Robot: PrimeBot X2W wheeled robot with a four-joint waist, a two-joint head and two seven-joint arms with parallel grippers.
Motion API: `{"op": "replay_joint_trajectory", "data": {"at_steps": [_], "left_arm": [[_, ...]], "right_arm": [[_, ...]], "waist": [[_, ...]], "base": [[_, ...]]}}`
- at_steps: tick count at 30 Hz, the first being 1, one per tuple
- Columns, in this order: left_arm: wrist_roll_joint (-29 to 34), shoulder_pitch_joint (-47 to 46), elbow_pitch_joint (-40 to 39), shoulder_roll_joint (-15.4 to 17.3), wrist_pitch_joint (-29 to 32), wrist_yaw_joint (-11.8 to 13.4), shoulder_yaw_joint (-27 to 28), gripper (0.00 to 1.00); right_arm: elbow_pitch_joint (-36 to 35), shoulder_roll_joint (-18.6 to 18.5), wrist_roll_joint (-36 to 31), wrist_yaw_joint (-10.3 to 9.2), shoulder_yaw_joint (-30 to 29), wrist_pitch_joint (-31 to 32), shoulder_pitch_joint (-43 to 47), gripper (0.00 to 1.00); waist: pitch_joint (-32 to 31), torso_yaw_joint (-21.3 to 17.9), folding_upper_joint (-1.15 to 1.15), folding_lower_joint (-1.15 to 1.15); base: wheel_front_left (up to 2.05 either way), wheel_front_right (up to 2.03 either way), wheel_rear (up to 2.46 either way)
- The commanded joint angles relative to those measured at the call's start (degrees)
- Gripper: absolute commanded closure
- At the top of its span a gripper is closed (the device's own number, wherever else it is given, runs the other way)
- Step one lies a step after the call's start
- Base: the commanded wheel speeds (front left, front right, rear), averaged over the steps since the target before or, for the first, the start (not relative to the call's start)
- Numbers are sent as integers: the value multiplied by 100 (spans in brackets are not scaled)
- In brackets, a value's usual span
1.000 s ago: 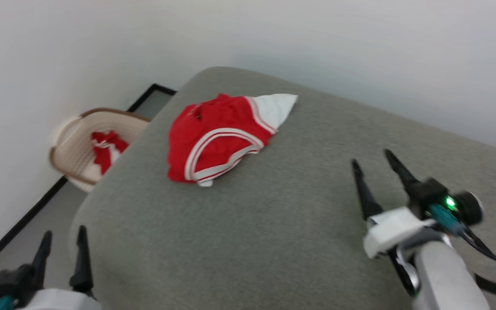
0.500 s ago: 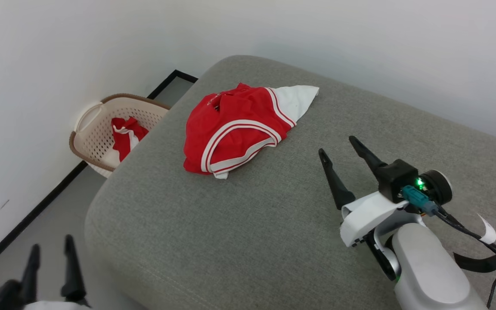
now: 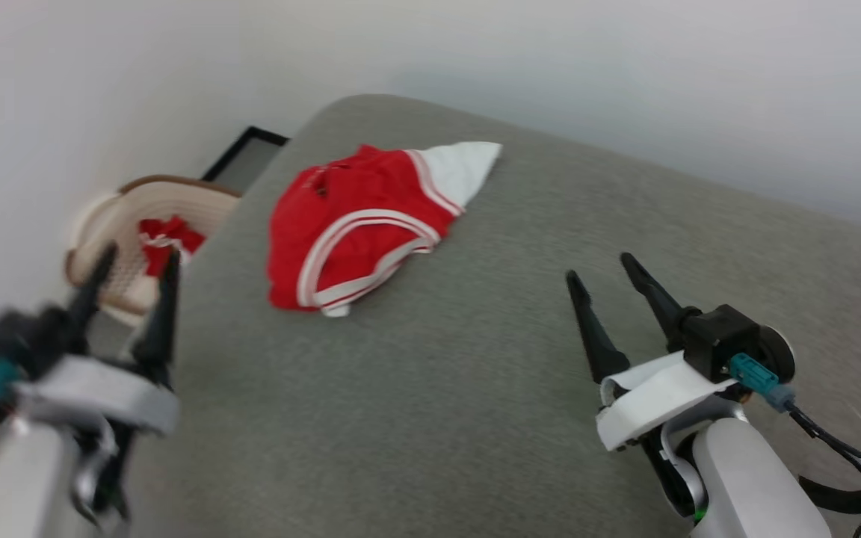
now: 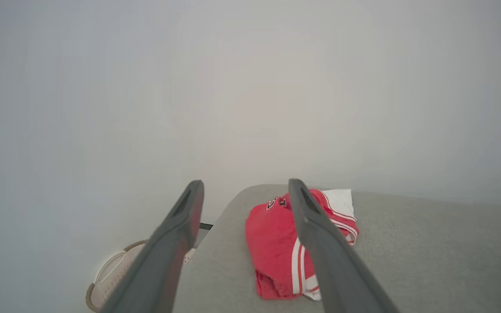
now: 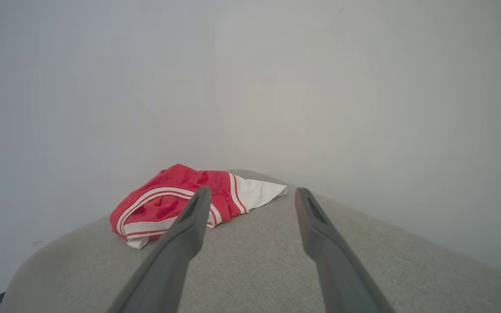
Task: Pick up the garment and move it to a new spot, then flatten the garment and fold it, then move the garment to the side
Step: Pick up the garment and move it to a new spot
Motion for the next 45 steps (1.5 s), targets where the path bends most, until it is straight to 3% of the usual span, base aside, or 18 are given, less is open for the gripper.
{"op": "replay_joint_trajectory", "data": {"at_steps": [1,3,5,10,14,15,22,25,32,38,40,41,45], "left_arm": [[-86,-293,77,265,1,14,-173,0],[-540,-626,205,564,1,13,-507,0],[-688,-1014,385,1074,0,15,-892,0],[-2051,-1886,1022,1794,135,13,-1953,0],[-3387,-2420,1397,2327,1108,14,-2685,0],[-3387,-2420,1397,2327,1108,14,-2685,0],[-5002,-2732,1375,3143,3058,13,-3473,0],[-5318,-2745,1334,3438,3443,13,-3673,0],[-5652,-2588,1740,3711,3745,13,-3969,0],[-5828,-2547,1883,3429,3871,18,-4224,0],[-5781,-2555,1865,3334,3770,19,-4303,86],[-5785,-2584,1893,3294,3663,19,-4289,100],[-5537,-2747,1964,3338,2987,11,-4320,100]], "right_arm": [[-116,-21,73,-8,75,-5,17,0],[-286,-12,154,-8,231,-5,36,0],[-453,-19,200,-8,338,-5,54,0],[-842,-17,234,-8,519,-5,52,0],[-1086,-9,275,-8,606,-5,54,0],[-1086,-9,275,-8,606,-5,54,0],[-1426,-5,306,-8,694,-5,112,0],[-1576,-5,309,-8,741,-5,169,0],[-1905,-5,263,-8,823,-5,248,0],[-2054,-6,214,-8,859,-5,272,0],[-2054,-6,189,-8,876,-5,267,0],[-2044,-7,188,-8,881,-5,261,0],[-1958,-11,217,-8,844,-5,211,0]], "waist": [[709,-1068,0,0],[930,-1397,0,0],[1135,-1663,0,0],[1545,-2164,0,0],[1705,-2475,0,0],[1705,-2475,0,0],[1938,-2932,0,0],[2071,-3112,0,0],[2474,-3426,0,0],[2595,-3490,0,0],[2541,-3462,0,0],[2496,-3443,0,0],[2223,-3380,0,0]], "base": [[0,0,0],[0,0,0],[0,0,0],[0,0,0],[0,0,0],[0,0,0],[0,0,0],[0,0,0],[0,0,0],[0,0,0],[0,0,0],[0,0,0],[0,0,0]]}}
